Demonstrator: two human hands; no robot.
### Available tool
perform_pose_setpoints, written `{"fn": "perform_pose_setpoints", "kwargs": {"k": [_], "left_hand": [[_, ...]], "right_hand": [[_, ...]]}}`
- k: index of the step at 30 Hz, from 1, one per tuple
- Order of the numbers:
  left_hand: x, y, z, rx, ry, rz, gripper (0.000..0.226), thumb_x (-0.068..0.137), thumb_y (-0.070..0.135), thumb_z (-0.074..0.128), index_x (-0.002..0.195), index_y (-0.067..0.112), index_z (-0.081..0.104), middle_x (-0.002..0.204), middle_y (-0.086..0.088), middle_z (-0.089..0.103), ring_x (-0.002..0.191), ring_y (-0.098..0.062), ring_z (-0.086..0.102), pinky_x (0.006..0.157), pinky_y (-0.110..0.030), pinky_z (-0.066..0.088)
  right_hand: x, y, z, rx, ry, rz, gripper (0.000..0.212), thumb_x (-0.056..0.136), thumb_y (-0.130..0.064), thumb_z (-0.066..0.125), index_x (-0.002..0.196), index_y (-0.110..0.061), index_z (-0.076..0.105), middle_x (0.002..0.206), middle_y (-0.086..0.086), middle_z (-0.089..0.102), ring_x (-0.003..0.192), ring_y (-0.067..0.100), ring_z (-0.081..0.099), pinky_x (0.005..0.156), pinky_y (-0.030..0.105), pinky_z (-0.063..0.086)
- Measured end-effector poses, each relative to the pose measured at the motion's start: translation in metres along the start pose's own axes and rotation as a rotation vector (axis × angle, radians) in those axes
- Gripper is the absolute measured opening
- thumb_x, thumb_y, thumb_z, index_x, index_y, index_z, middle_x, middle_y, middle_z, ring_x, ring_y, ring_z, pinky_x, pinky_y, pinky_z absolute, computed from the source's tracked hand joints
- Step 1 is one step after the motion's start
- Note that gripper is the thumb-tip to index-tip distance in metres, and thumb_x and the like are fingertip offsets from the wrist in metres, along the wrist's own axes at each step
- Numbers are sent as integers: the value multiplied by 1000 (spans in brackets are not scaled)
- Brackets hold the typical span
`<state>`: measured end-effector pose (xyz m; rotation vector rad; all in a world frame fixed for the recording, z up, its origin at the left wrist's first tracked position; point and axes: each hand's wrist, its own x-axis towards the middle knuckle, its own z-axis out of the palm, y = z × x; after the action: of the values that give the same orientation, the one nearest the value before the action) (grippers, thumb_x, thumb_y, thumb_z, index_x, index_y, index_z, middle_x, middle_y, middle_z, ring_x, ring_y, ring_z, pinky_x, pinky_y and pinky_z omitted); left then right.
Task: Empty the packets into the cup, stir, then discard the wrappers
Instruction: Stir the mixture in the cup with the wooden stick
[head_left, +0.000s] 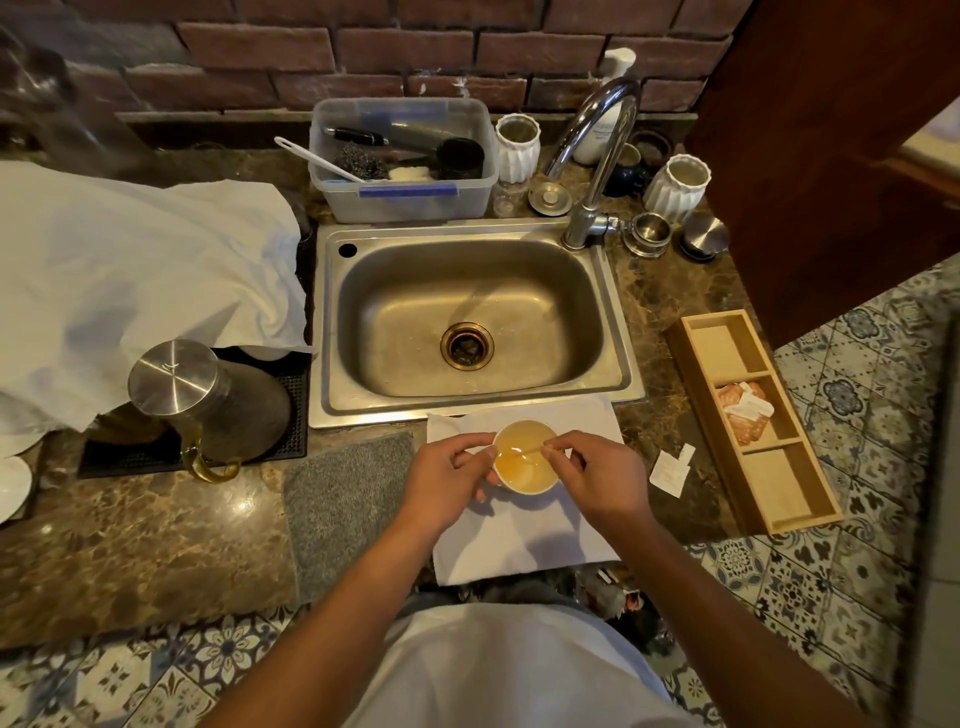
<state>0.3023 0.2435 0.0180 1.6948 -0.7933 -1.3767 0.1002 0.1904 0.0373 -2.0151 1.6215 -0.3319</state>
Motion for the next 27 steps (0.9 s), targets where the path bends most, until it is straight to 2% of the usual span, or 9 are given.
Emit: {"fn": "perform_pose_setpoints", "kwargs": {"k": [4, 7, 9, 12, 18, 22, 27], "left_hand": [[-1, 2, 0, -2, -2, 3, 20, 94, 18, 70, 113, 21, 76, 68, -7, 75, 50, -10, 61, 54, -26, 54], [-1, 3, 0, -15, -7, -12, 20, 94, 18, 69, 113, 20, 75, 71, -9, 76, 50, -9, 62, 49, -23, 52], [-1, 2, 0, -10, -5, -11, 21, 94, 19, 69, 114, 18, 75, 72, -9, 77, 51, -11, 62, 51, -24, 52], [-1, 2, 0, -12, -6, -12, 21, 94, 19, 69, 114, 17, 74, 73, -10, 77, 51, -10, 62, 51, -24, 52], [0, 0, 2, -13, -2, 2, 19, 95, 18, 69, 113, 17, 74, 71, -9, 76, 50, -11, 62, 49, -22, 49], [-1, 1, 2, -27, 1, 5, 18, 95, 15, 68, 111, 14, 74, 67, -7, 74, 44, -10, 59, 43, -18, 44], [-1, 1, 3, -7, 3, 1, 16, 95, 16, 68, 110, 18, 74, 66, -4, 74, 45, -7, 60, 43, -17, 43]], "right_hand": [[0, -3, -3, -59, -15, -28, 27, 96, -41, 64, 112, -24, 77, 103, -6, 78, 84, 10, 67, 69, 17, 43], [2, -4, -6, -99, -29, -53, 25, 97, -40, 63, 112, -24, 76, 97, -5, 78, 76, 6, 58, 61, 11, 36], [4, -4, -9, -120, -36, -71, 22, 96, -39, 64, 109, -25, 76, 93, -5, 78, 73, 5, 58, 61, 13, 41], [4, -5, -15, -156, -70, -84, 21, 96, -39, 63, 107, -26, 76, 91, -5, 77, 75, 9, 63, 67, 23, 52], [-2, -12, -2, -158, -204, -108, 30, 96, -47, 58, 112, -28, 74, 99, -3, 77, 85, 16, 67, 75, 24, 48], [4, -20, 3, -113, -148, -107, 28, 96, -47, 61, 111, -29, 75, 103, -3, 78, 89, 17, 69, 78, 25, 49], [12, -24, -4, -148, -82, -112, 28, 97, -44, 61, 115, -28, 75, 111, -4, 78, 95, 17, 70, 85, 29, 55]]}}
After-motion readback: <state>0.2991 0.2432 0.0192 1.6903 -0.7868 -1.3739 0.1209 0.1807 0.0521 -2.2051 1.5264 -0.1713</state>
